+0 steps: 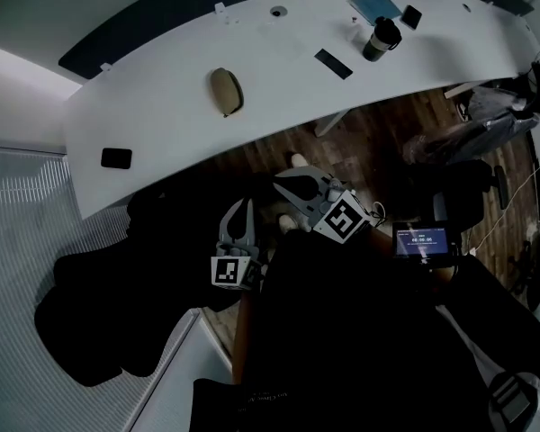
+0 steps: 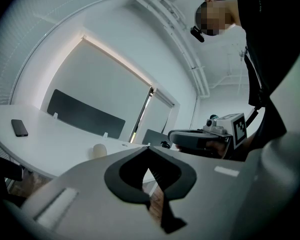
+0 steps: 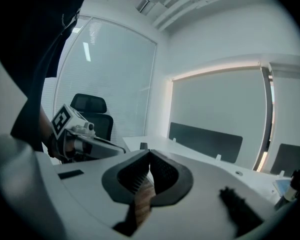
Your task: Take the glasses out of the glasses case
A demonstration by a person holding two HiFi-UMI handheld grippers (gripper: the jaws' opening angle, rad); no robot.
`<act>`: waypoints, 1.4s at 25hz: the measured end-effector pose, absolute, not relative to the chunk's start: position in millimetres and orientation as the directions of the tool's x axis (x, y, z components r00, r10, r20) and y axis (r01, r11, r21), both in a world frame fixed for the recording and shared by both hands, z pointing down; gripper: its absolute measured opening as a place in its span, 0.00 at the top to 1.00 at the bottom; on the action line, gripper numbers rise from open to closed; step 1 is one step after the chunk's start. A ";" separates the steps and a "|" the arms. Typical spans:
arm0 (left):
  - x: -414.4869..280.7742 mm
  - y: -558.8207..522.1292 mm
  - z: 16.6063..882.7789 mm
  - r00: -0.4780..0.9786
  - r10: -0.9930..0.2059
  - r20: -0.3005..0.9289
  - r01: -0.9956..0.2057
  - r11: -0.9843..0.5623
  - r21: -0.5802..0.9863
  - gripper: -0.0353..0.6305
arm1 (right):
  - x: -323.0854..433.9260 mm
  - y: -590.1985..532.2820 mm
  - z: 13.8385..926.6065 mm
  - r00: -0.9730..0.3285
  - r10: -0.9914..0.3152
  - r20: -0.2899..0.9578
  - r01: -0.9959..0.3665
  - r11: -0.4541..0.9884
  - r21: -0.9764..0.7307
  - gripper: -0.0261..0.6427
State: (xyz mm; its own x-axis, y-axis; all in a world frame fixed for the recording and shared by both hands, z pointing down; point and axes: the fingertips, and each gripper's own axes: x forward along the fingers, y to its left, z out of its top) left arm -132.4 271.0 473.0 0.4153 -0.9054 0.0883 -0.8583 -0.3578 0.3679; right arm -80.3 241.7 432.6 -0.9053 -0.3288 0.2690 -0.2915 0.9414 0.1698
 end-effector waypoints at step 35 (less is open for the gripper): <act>-148.1 4.8 558.2 0.159 -0.857 0.491 -0.986 -0.108 0.130 0.93 | -61.4 -52.4 486.4 -0.926 -0.226 0.301 -0.247 0.968 -0.033 0.95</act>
